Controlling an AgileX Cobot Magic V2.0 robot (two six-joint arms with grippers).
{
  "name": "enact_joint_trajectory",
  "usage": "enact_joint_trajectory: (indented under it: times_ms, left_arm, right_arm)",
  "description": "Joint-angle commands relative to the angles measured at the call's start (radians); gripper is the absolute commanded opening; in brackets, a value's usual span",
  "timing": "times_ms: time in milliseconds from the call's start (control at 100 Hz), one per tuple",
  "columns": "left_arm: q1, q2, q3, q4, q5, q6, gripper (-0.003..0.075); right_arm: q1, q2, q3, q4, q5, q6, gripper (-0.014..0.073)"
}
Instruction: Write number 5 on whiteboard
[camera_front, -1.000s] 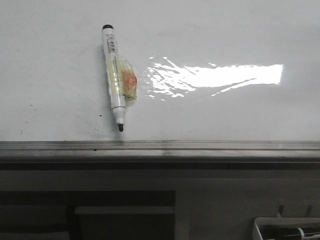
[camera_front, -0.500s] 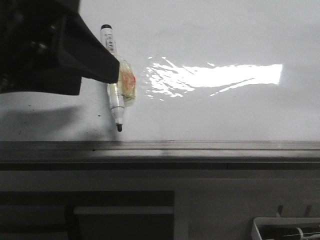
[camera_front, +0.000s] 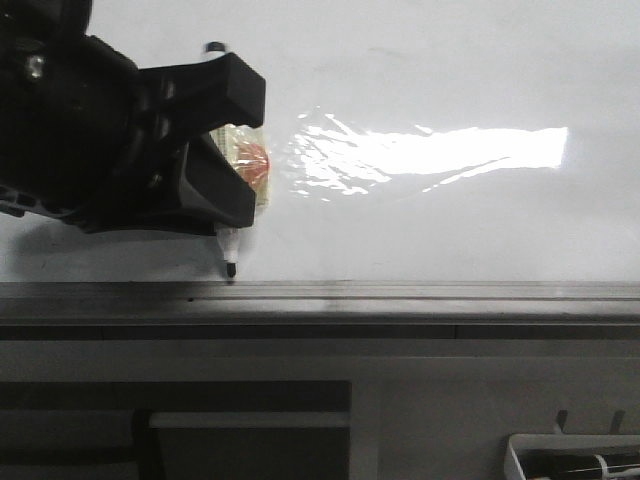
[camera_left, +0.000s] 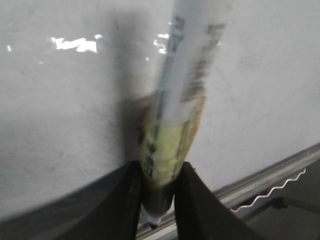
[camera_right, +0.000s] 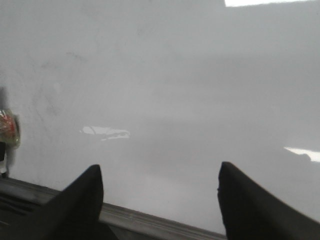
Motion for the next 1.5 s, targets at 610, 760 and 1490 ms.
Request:
enact_joint_trajectory:
  times_ms: [610, 760, 1490]
  left_arm:
    - [-0.006, -0.127, -0.152, 0.507, 0.474, 0.624, -0.002]
    - [-0.019, -0.131, -0.152, 0.505, 0.47, 0.651, -0.002]
    - [-0.059, -0.131, -0.152, 0.505, 0.454, 0.702, -0.002]
  right_arm:
    - [0.148, 0.23, -0.255, 0.717, 0.415, -1.045, 0.0438]
    - [0.217, 0.305, -0.255, 0.818, 0.406, -1.145, 0.0438]
    - [0.396, 0.677, -0.33, 0.931, 0.282, -1.197, 0.0318]
